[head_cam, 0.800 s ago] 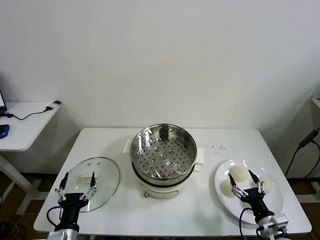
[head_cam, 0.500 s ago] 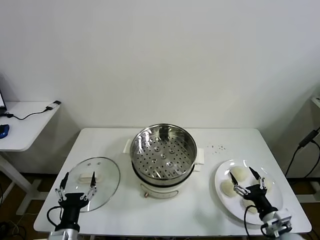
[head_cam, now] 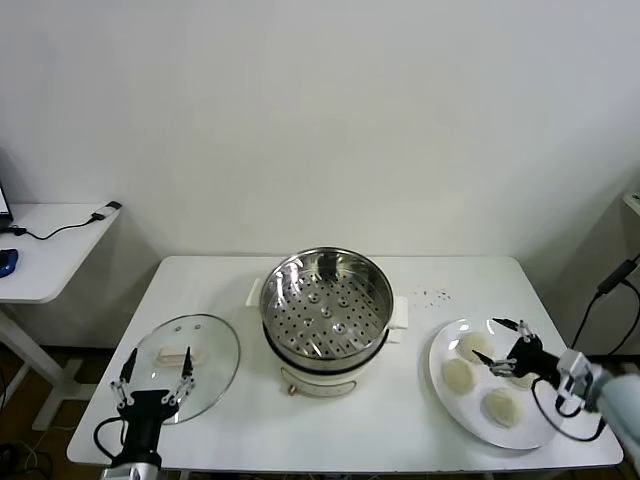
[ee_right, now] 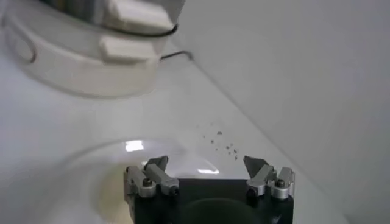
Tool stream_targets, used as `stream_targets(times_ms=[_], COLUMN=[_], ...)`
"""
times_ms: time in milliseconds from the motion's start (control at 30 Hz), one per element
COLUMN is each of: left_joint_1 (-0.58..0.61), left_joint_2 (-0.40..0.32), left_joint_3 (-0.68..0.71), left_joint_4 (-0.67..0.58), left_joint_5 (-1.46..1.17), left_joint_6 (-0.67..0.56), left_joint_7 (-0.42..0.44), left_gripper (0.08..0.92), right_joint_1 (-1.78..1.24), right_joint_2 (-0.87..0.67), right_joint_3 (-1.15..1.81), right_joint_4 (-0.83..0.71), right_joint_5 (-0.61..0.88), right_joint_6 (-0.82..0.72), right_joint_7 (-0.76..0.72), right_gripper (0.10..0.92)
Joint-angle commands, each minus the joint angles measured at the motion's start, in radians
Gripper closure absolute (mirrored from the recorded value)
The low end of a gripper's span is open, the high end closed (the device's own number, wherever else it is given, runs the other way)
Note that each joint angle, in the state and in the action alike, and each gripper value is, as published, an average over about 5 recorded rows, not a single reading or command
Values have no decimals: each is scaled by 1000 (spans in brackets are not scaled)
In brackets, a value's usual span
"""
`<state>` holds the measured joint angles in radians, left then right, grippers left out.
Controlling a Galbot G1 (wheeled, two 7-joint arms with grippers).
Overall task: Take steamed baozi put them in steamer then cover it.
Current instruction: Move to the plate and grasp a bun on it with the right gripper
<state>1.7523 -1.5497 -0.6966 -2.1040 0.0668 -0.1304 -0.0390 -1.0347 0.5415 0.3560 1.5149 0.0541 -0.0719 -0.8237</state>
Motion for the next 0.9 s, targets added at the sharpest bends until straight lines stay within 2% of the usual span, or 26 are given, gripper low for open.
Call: stream_targets(times_ms=[33,233,433,633,900], left_joint_1=[3,-2,-11,-14,-14], left_joint_2=[-2,2,9,11,13], left_joint_3=[1,-2,-5,-9,-19], left_joint_4=[2,5,8,12,16], left_joint_5=[6,3,3,3,2], left_joint_6=[-1,3,14,18,22], left_joint_7=[-9,-11,-11,-14,-16], left_gripper=[177,177,177,177,177], right_joint_1=[588,782,984,1056,1052], right_joint_2=[-228,-154,-34,82,156], right_joint_3=[-589,-848,-1080,-1186,-1230], right_joint_4=[-192,-260,-340,-406,-479], right_joint_5=[-94,-148,-128,-102,-120], right_joint_6=[0,-2,-20,-44,-44], right_joint_7=[-305,-364,-371,-363,-353], right_gripper=[203,203,203,203,203])
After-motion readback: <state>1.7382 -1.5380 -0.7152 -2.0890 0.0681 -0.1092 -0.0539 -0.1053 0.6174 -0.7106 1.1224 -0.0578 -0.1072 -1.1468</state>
